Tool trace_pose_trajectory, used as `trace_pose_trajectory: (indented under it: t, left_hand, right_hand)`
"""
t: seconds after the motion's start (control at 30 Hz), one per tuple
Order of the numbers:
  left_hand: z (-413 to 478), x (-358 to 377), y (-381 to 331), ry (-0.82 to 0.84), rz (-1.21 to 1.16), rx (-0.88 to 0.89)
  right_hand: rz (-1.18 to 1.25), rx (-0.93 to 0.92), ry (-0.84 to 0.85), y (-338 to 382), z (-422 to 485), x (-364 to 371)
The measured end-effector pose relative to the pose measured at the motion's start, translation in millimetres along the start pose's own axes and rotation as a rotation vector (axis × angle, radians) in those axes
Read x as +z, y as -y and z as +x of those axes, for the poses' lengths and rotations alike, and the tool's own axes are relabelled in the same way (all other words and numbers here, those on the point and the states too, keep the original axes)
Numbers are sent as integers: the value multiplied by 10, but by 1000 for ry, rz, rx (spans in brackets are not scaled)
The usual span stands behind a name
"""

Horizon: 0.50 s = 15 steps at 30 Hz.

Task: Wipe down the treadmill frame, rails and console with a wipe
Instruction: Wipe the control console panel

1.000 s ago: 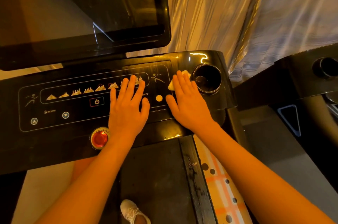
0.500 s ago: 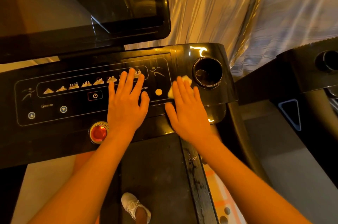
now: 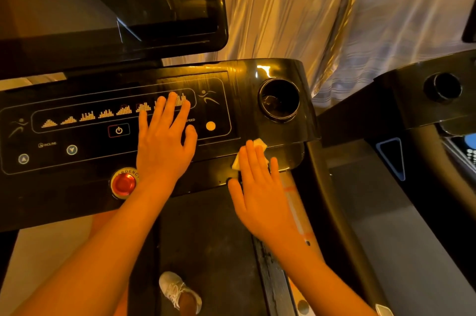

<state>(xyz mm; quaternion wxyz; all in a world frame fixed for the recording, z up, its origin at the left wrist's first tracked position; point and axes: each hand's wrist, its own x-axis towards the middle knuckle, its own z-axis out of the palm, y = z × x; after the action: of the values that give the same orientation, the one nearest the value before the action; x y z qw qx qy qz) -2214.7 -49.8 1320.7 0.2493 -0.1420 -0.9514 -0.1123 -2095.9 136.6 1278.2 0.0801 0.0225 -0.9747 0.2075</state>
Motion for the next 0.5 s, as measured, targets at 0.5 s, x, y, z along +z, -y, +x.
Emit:
trace_pose_trajectory:
  t: [0.5]
  left_hand:
    - [-4,-21,-23,6,-3,-7]
  right_hand:
    - [56,31,6,-40,-123,102]
